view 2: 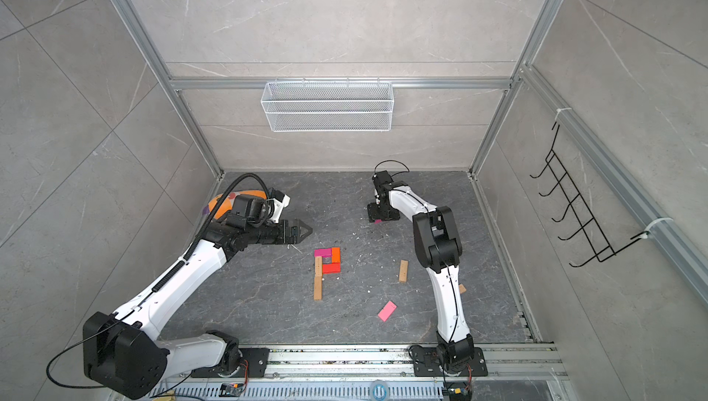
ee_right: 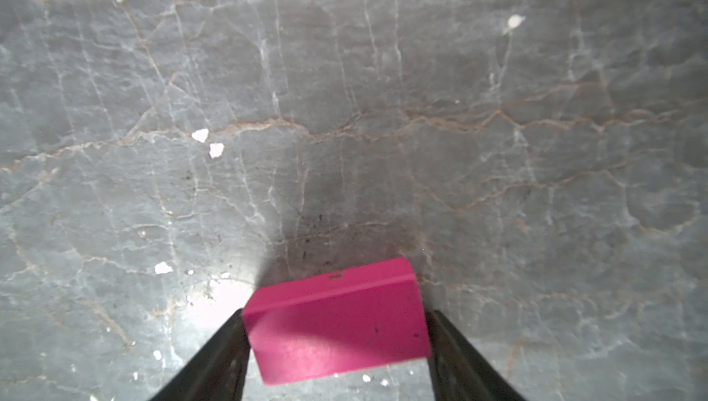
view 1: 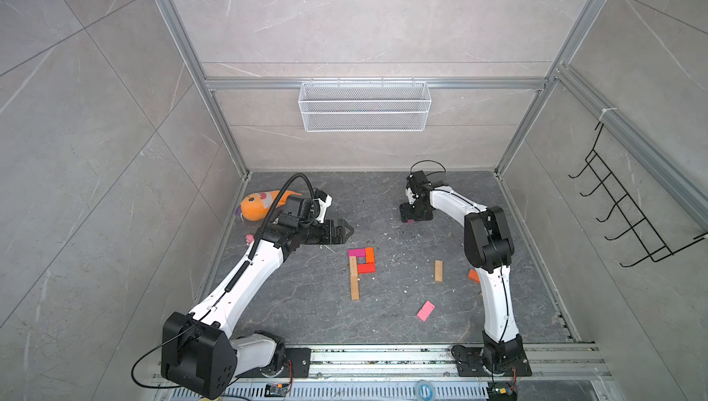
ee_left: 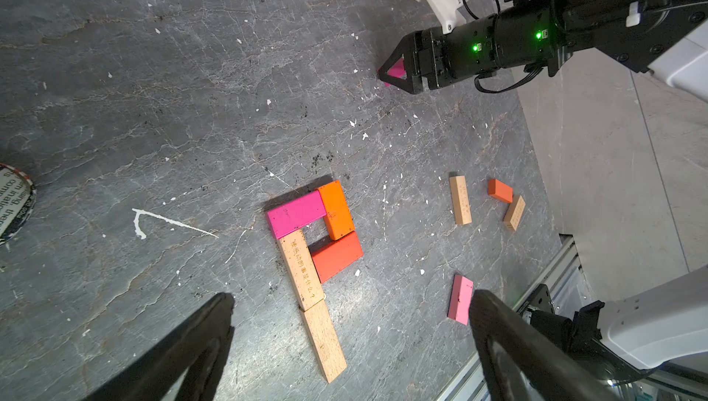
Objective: Assemble the letter p with building blocks
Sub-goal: Pick up the building block from the center of the board.
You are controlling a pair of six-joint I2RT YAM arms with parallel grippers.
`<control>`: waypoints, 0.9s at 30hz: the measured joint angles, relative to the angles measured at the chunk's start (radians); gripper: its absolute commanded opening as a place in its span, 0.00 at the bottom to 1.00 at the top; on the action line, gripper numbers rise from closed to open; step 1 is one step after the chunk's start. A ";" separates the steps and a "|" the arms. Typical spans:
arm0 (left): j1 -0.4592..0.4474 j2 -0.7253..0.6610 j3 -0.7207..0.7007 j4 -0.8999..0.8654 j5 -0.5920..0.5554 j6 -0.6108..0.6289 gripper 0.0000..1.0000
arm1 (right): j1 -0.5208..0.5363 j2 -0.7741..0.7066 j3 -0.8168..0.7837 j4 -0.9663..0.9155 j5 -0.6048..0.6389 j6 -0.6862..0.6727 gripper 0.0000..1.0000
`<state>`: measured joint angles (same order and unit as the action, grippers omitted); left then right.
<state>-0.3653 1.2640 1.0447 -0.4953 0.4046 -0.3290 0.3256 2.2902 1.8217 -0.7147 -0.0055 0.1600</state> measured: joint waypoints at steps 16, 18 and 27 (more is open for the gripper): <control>0.000 0.003 0.000 -0.005 0.025 0.000 0.99 | 0.068 -0.189 -0.303 0.081 0.048 0.096 0.59; 0.000 0.003 0.000 -0.005 0.026 0.000 0.99 | 0.084 -0.229 -0.359 0.084 0.057 0.130 0.58; 0.000 0.003 0.000 -0.005 0.062 -0.005 0.99 | 0.209 -0.431 -0.587 0.117 0.096 0.343 0.57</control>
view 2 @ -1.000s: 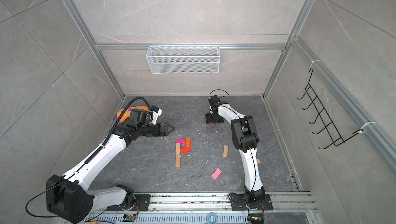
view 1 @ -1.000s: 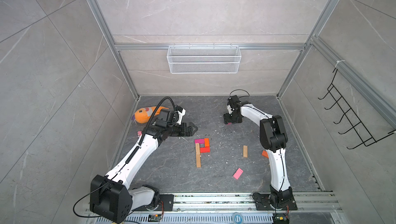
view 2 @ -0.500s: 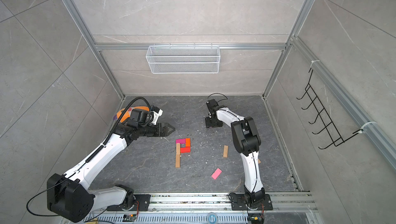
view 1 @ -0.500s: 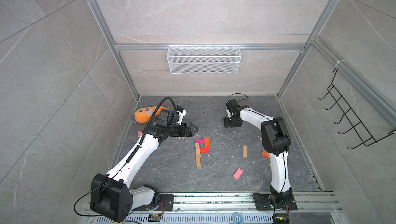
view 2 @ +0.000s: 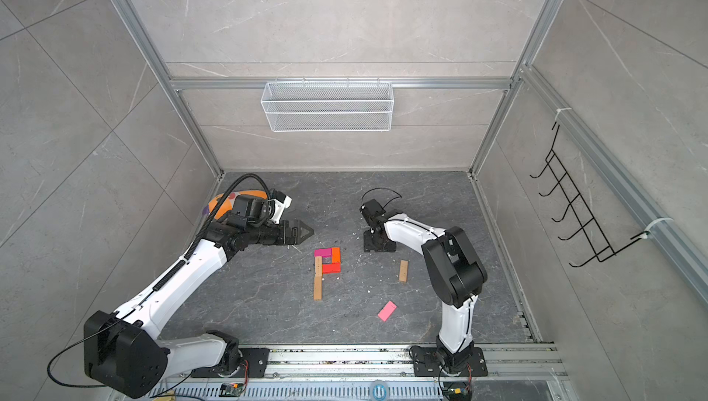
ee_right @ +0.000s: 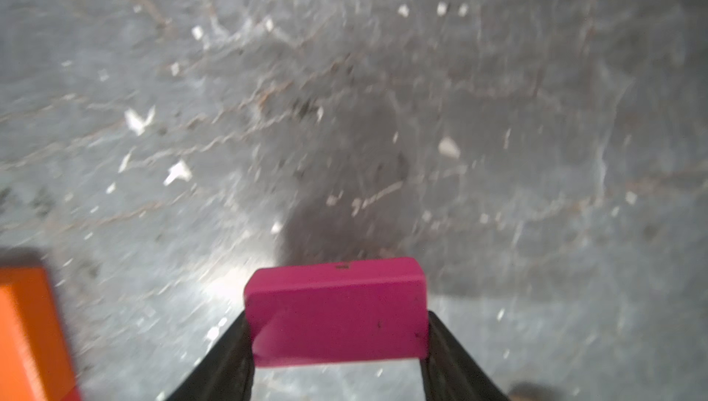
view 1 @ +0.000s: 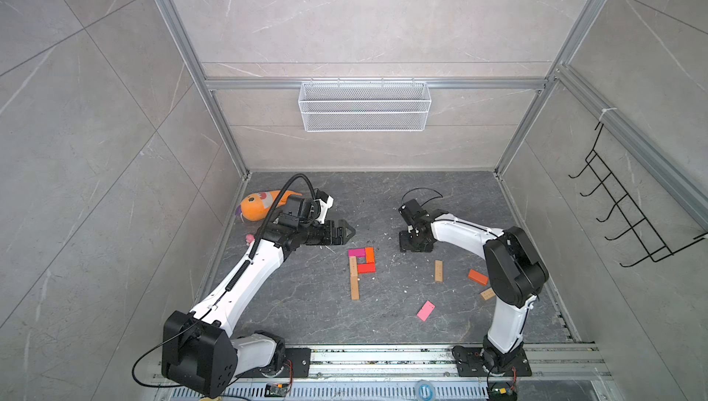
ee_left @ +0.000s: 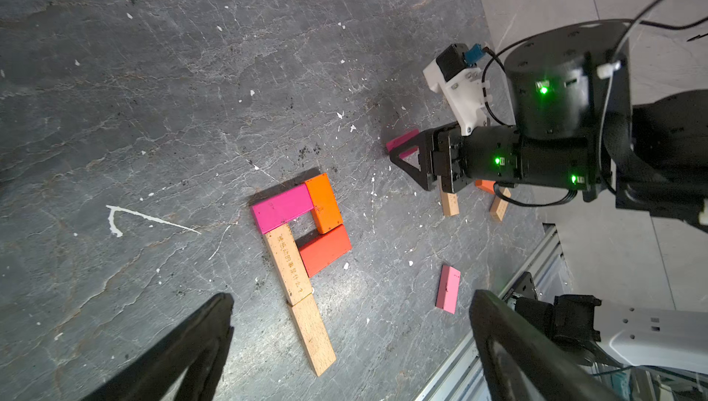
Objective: Assemble the letter p with building blocks
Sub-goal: Pick up the building block from the center of the board, then place the building block at the center of the board.
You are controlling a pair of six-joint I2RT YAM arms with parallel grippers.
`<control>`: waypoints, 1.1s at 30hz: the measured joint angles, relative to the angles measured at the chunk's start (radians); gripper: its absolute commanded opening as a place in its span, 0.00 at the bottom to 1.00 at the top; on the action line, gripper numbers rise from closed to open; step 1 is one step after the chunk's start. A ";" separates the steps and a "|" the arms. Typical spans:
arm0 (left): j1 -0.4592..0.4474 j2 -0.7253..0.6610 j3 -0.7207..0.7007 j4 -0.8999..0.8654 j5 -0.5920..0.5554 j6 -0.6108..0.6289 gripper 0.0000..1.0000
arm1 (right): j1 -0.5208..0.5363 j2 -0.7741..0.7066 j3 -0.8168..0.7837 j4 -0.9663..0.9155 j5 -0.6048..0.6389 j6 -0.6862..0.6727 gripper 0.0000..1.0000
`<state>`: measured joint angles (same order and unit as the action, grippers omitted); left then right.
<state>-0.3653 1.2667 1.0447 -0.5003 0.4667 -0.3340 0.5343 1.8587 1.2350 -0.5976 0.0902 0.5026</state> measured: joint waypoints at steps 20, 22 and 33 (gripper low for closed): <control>-0.079 -0.173 -0.148 -0.058 0.139 -0.003 0.99 | 0.118 -0.023 -0.073 0.102 0.027 0.185 0.58; -0.079 -0.174 -0.156 -0.073 0.140 -0.002 0.99 | 0.118 -0.011 -0.069 0.102 0.028 0.182 0.58; -0.079 -0.174 -0.156 -0.084 0.139 0.005 1.00 | 0.118 0.032 -0.040 0.102 0.045 0.148 0.59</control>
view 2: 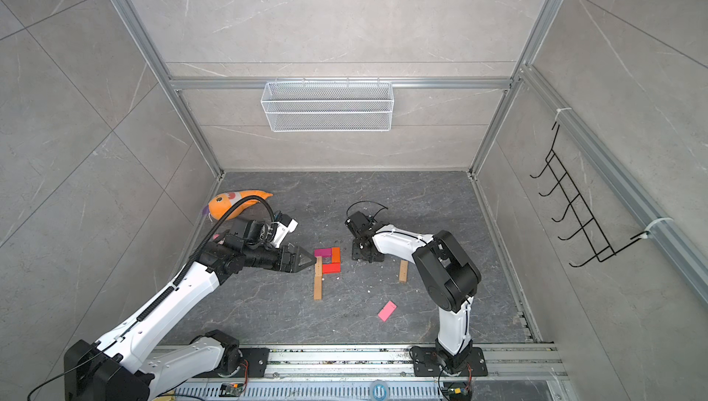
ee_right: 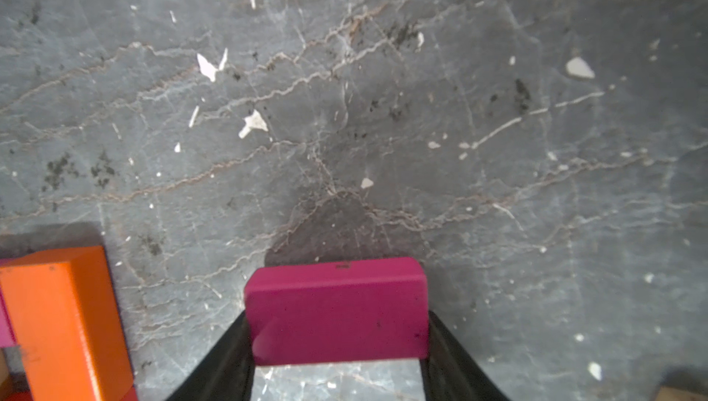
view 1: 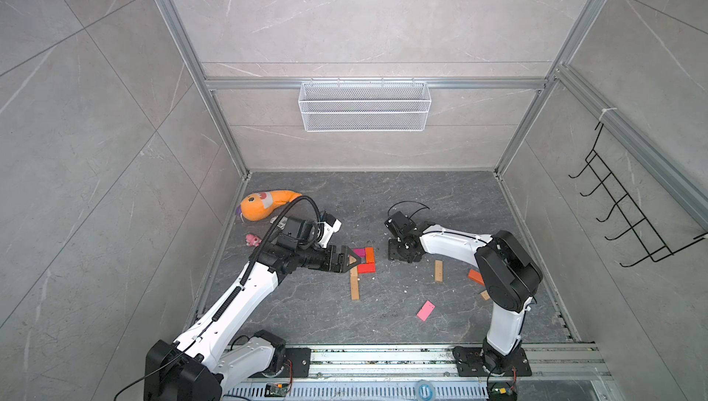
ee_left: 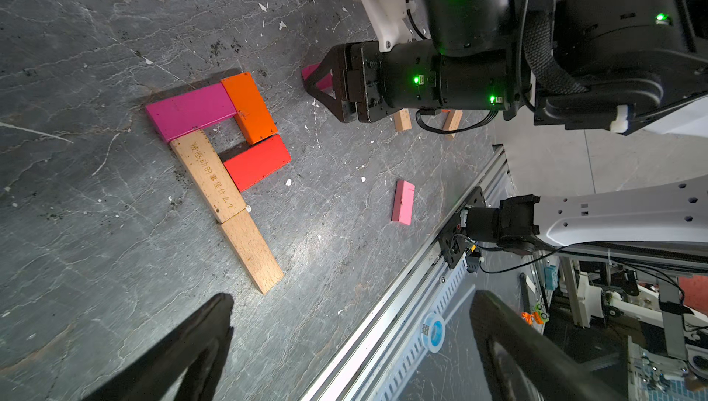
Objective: Assemble the letter p with building blocks
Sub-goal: Place the building block at the center of the board.
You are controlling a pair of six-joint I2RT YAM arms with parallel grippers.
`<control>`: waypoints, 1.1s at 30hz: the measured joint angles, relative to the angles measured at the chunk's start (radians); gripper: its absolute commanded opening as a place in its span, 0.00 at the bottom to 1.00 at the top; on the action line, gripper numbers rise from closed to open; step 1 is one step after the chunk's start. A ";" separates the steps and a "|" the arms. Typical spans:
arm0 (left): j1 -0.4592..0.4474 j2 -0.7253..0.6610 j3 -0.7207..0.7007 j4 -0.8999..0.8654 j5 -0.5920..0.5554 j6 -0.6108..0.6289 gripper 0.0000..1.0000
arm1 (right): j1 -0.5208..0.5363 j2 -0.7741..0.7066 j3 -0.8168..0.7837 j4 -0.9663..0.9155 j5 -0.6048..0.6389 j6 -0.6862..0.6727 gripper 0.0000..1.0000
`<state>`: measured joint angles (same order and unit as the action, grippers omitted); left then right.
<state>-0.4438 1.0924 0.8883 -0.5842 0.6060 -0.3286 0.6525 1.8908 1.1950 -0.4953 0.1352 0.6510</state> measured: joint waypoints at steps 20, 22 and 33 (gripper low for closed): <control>0.000 0.001 0.000 -0.014 0.000 0.000 1.00 | 0.000 0.015 0.013 0.000 0.012 -0.027 0.66; 0.000 0.002 0.000 -0.014 -0.001 0.000 1.00 | 0.000 0.017 0.015 0.000 0.012 -0.031 0.66; 0.000 0.009 0.000 -0.014 -0.001 0.000 1.00 | 0.003 0.026 0.025 0.000 0.011 -0.042 0.71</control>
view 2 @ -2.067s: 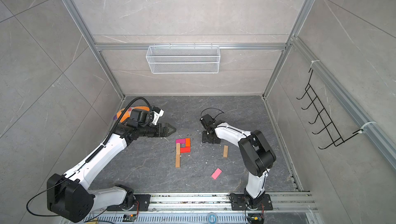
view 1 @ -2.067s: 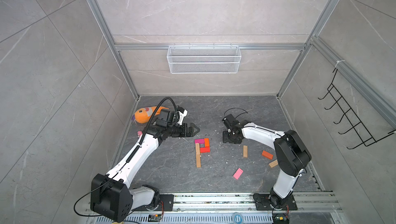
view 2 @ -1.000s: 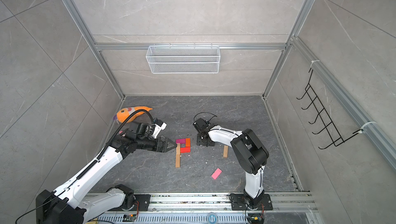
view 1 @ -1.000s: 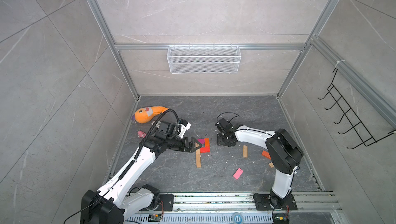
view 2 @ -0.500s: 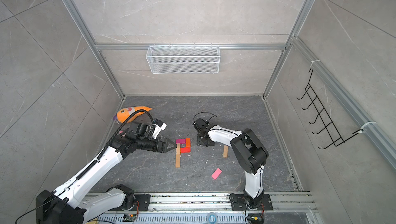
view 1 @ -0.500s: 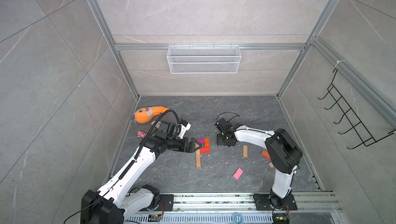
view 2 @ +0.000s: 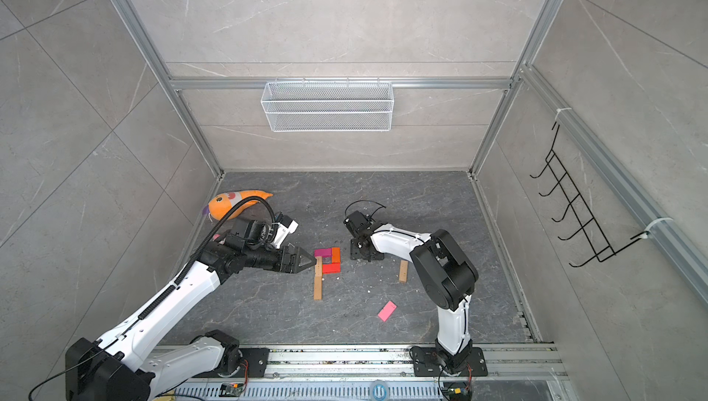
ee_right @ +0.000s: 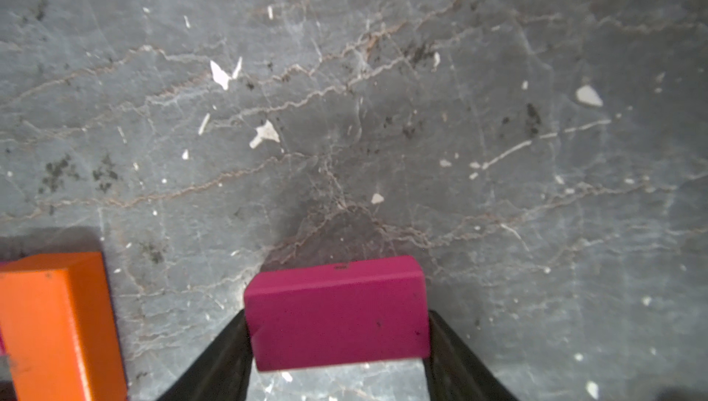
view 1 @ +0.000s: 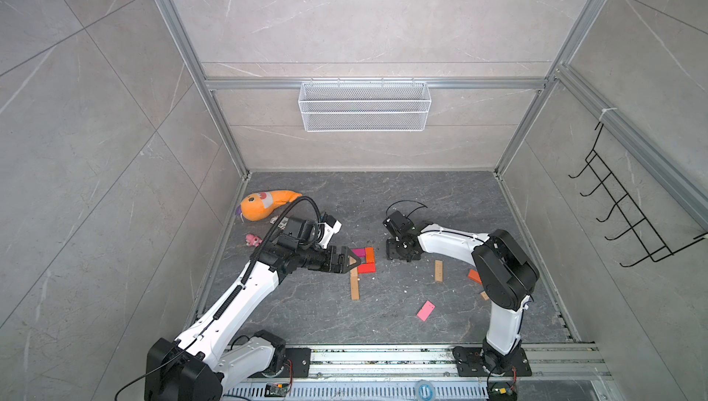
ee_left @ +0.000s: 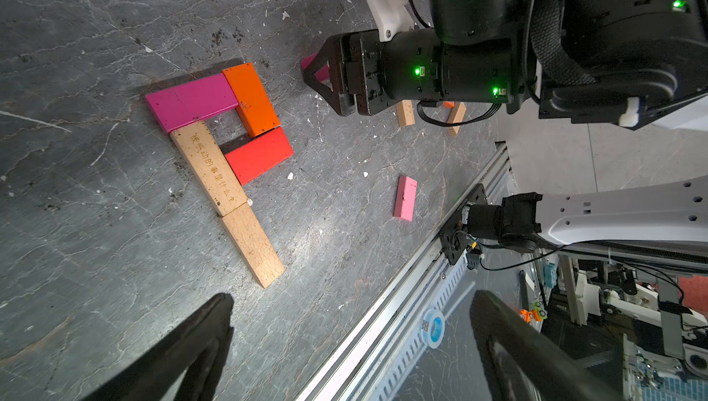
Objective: Assemble the letter p with building blocks
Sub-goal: Place the building block at the center of the board.
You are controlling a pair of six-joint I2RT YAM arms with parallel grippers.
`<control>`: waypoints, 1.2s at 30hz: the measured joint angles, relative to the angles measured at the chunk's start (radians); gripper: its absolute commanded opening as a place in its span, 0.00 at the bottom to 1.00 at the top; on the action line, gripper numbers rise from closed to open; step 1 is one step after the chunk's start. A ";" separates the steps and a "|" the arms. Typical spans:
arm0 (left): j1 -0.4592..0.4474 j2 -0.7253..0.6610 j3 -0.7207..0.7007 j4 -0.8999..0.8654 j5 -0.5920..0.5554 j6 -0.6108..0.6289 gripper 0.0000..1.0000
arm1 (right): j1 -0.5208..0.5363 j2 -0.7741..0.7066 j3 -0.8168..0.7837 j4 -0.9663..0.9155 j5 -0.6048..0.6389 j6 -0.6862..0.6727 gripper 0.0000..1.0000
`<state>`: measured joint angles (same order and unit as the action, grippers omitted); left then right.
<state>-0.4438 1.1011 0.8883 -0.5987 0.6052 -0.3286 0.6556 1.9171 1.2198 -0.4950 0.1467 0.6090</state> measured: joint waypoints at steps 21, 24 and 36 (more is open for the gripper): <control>0.000 0.000 0.000 0.000 0.000 0.000 0.99 | 0.005 0.002 0.008 0.010 -0.015 -0.001 0.86; 0.000 0.000 0.000 0.000 -0.001 0.000 1.00 | 0.005 0.002 0.009 0.009 -0.020 -0.001 0.86; 0.000 0.000 0.000 0.000 -0.001 0.000 1.00 | 0.004 0.002 0.009 0.010 -0.027 0.000 0.85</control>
<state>-0.4438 1.1011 0.8883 -0.5991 0.6044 -0.3286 0.6598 1.9186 1.2285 -0.4854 0.1196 0.6094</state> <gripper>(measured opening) 0.995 0.850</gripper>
